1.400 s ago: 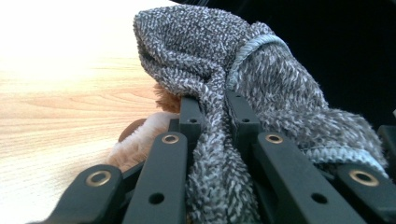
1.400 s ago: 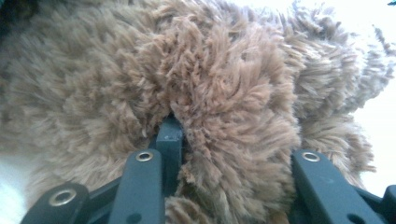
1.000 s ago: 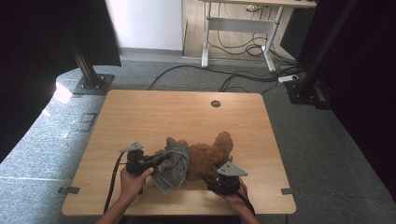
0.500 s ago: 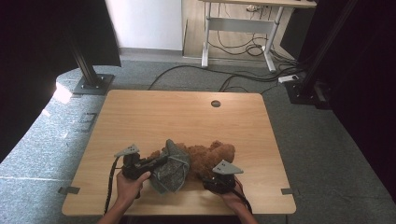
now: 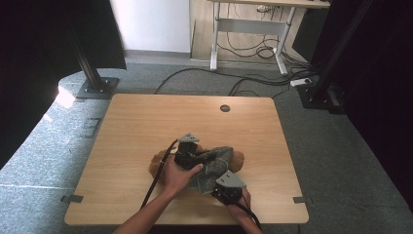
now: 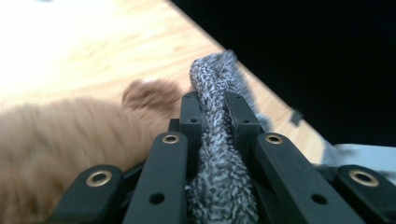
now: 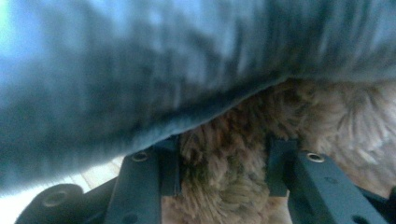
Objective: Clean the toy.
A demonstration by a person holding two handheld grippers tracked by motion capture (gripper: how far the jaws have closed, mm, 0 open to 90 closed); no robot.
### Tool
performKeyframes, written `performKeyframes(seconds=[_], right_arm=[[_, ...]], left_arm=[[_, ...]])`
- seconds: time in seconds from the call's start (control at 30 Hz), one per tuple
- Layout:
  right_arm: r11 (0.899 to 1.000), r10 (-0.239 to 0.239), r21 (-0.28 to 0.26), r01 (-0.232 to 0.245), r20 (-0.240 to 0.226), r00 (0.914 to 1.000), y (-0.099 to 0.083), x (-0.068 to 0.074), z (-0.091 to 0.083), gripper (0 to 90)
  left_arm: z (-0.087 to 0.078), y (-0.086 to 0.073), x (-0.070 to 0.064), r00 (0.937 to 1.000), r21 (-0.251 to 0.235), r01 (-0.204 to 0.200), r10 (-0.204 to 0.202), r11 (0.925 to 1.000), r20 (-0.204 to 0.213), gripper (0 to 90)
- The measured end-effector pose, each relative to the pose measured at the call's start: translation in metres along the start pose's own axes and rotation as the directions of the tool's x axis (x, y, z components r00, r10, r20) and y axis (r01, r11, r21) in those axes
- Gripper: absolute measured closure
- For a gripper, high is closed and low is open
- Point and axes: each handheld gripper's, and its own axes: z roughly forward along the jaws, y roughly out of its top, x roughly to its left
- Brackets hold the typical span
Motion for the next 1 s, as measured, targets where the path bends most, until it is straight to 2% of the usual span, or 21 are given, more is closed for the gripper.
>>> performKeyframes(seconds=[0.07,0.2,0.3,0.43,0.53,0.57,0.6,0.67,0.73,0.8,0.93,1.0], right_arm=[[1.000,-0.003,-0.002,0.003,-0.003,1.0000,-0.002,0.000,-0.001,60.6],[1.000,-0.020,0.001,0.020,0.010,0.9998,-0.002,0.002,-0.002,61.7],[1.000,-0.020,0.003,0.020,0.010,0.9997,-0.003,0.003,-0.003,62.4],[0.999,-0.034,0.004,0.034,0.016,0.9993,-0.004,0.006,-0.004,62.9],[0.999,-0.031,0.008,0.031,0.016,0.9994,-0.006,0.005,-0.006,63.4],[1.000,-0.029,0.009,0.028,0.017,0.9995,-0.006,0.005,-0.006,63.6],[1.000,-0.029,0.010,0.029,0.016,0.9994,-0.007,0.005,-0.007,63.7],[0.999,-0.033,0.012,0.033,0.014,0.9994,-0.008,0.006,-0.007,63.7],[0.999,-0.037,0.017,0.036,0.016,0.9992,-0.009,0.007,-0.008,63.6],[0.999,-0.028,0.022,0.028,0.012,0.9995,-0.010,0.007,-0.010,62.0],[1.000,0.016,0.014,-0.016,-0.033,0.9993,-0.011,0.003,-0.023,47.2],[0.998,0.068,-0.005,-0.068,-0.057,0.9960,-0.009,-0.003,-0.037,40.8]], left_arm=[[-0.008,-0.003,0.008,0.9997,-0.017,0.022,-0.022,0.9996,-0.012,79.2],[-0.038,-0.014,0.026,0.9982,-0.055,0.043,-0.045,0.9975,-0.040,79.2],[-0.067,-0.030,0.040,0.9965,-0.093,0.073,-0.076,0.9930,-0.033,79.3],[-0.096,-0.050,0.051,0.9947,-0.138,0.099,-0.102,0.9856,-0.016,79.4],[-0.114,-0.062,0.062,0.9911,-0.159,0.117,-0.125,0.9803,-0.044,79.1],[-0.114,-0.062,0.062,0.9911,-0.159,0.117,-0.125,0.9803,-0.044,79.2],[-0.117,-0.072,0.073,0.9848,-0.148,0.162,-0.169,0.9755,-0.037,79.1],[-0.114,-0.081,0.079,0.9792,-0.147,0.200,-0.203,0.9686,-0.002,79.0],[-0.112,-0.086,0.079,0.9784,-0.152,0.205,-0.206,0.9668,0.009,79.2],[-0.110,-0.089,0.077,0.9802,-0.151,0.197,-0.198,0.9687,0.011,79.3],[-0.110,-0.094,0.073,0.9845,-0.146,0.173,-0.175,0.9740,-0.002,79.5],[-0.110,-0.098,0.072,0.9856,-0.146,0.167,-0.169,0.9751,-0.002,79.6]])
